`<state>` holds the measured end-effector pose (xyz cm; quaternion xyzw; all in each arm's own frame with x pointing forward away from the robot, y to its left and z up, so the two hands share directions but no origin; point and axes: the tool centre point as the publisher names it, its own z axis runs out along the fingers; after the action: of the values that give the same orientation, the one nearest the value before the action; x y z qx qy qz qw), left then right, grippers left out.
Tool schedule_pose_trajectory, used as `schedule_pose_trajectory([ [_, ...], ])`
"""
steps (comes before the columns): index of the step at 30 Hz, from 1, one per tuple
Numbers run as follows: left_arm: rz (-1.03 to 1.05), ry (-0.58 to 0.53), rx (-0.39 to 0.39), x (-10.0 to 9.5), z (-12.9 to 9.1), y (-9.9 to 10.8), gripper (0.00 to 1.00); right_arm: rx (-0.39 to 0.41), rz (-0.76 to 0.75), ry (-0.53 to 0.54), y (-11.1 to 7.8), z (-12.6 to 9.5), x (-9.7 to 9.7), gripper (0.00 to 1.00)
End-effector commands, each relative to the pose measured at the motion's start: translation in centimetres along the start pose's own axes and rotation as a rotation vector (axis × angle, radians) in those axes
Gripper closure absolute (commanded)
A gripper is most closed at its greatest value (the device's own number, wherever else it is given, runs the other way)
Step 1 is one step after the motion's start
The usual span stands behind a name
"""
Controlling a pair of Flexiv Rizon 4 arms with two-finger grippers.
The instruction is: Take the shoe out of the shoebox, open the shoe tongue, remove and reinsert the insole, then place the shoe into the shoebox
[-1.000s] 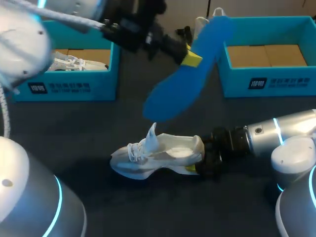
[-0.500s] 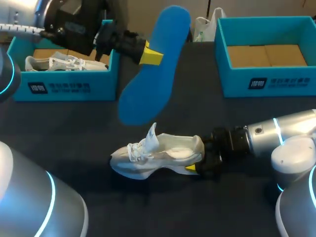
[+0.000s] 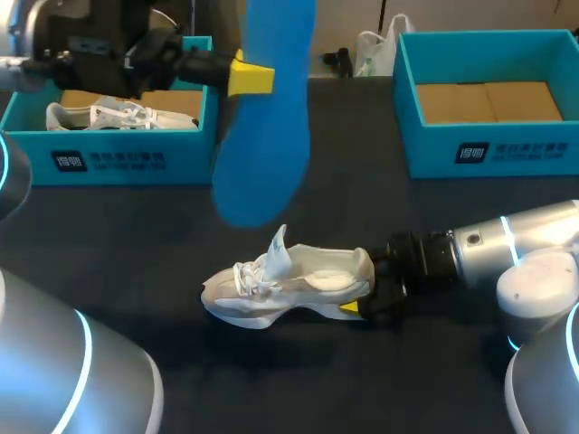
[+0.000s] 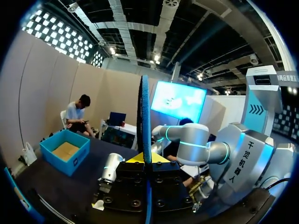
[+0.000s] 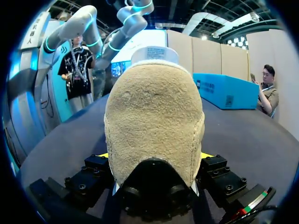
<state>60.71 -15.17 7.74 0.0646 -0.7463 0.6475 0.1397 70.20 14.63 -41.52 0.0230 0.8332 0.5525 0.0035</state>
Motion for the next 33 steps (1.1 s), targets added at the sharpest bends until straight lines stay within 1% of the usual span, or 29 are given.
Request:
schedule_pose_trajectory([
  [1, 0.006, -0.015, 0.038, 1.6, -1.4, 0.5, 1.00, 0.007, 0.001, 0.000, 0.2, 0.1, 0.0, 1.00],
  [8, 0.009, -0.029, 0.053, 2.7, -1.6, 0.2, 1.00, 0.007, 0.001, 0.000, 0.2, 0.1, 0.0, 1.00],
  [14, -0.003, -0.019, 0.069, 2.4, -1.3, -0.2, 1.00, 0.007, 0.001, 0.000, 0.2, 0.1, 0.0, 1.00],
  [18, -0.032, 0.022, 0.092, 2.5, -1.3, -0.3, 1.00, 0.007, 0.001, 0.000, 0.2, 0.1, 0.0, 1.00],
  [26, -0.032, 0.020, 0.091, 2.5, -1.4, -0.3, 1.00, 0.008, 0.001, 0.003, 0.1, 0.0, 0.0, 1.00],
  [27, -0.032, 0.020, 0.091, 2.5, -1.4, -0.3, 1.00, 0.021, -0.003, 0.015, 0.1, 0.0, 0.0, 1.00],
  [28, -0.032, 0.020, 0.091, 2.5, -1.4, -0.3, 1.00, 0.030, -0.003, 0.021, 0.1, 0.0, 0.0, 0.73],
  [29, -0.032, 0.020, 0.091, 2.5, -1.4, -0.3, 1.00, 0.035, 0.000, 0.022, 0.1, 0.0, 0.0, 0.20],
  [30, -0.032, 0.020, 0.091, 2.5, -1.4, -0.3, 1.00, 0.052, 0.004, 0.025, 0.1, -0.1, 0.0, 0.00],
  [33, -0.032, 0.020, 0.091, 2.5, -1.4, -0.3, 1.00, 0.111, 0.016, 0.026, 0.4, -0.6, -0.1, 0.00],
])
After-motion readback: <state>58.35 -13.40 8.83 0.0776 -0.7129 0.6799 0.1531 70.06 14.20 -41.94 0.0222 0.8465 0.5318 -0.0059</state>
